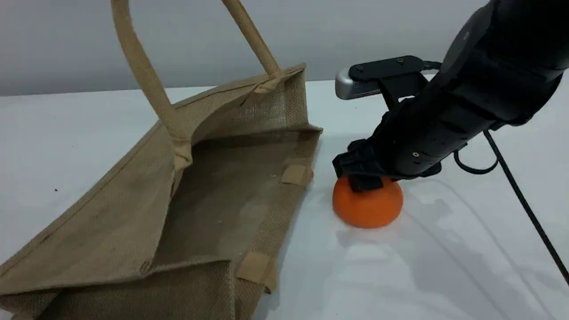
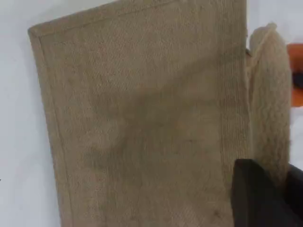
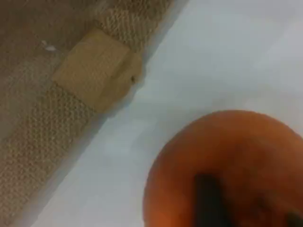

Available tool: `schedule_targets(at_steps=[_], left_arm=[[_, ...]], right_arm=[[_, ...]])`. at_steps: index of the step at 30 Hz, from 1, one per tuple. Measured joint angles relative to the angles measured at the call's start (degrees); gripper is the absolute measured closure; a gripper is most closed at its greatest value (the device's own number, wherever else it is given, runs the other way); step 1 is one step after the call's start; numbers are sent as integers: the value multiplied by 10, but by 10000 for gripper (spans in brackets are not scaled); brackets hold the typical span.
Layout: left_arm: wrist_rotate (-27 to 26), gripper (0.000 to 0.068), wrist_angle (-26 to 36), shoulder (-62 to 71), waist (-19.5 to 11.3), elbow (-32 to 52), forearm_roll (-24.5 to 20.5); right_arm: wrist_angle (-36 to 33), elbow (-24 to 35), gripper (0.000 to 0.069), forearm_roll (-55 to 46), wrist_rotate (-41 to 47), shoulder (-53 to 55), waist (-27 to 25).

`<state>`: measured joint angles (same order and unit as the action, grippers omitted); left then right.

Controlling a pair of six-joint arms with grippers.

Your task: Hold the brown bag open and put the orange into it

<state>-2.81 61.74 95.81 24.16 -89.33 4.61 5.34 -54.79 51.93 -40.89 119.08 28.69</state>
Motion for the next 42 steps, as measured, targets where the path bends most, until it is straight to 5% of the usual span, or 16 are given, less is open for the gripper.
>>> schedule_targets(at_steps=[3, 6, 17, 31, 42], left_arm=[[-13, 595, 3, 0, 0, -7, 0], [-27, 595, 5, 0, 0, -29, 0], [-64, 595, 25, 0, 0, -101, 6], [-66, 595, 13, 1, 0, -101, 6], [-75, 595, 2, 1, 0, -102, 49]], right_arm=[[17, 0, 605, -1, -1, 0, 0], [21, 1, 663, -1, -13, -2, -1], [-73, 1, 671, -3, -50, -112, -1], [-88, 1, 671, 15, -46, -217, 3], [-79, 1, 671, 33, -46, -206, 86]])
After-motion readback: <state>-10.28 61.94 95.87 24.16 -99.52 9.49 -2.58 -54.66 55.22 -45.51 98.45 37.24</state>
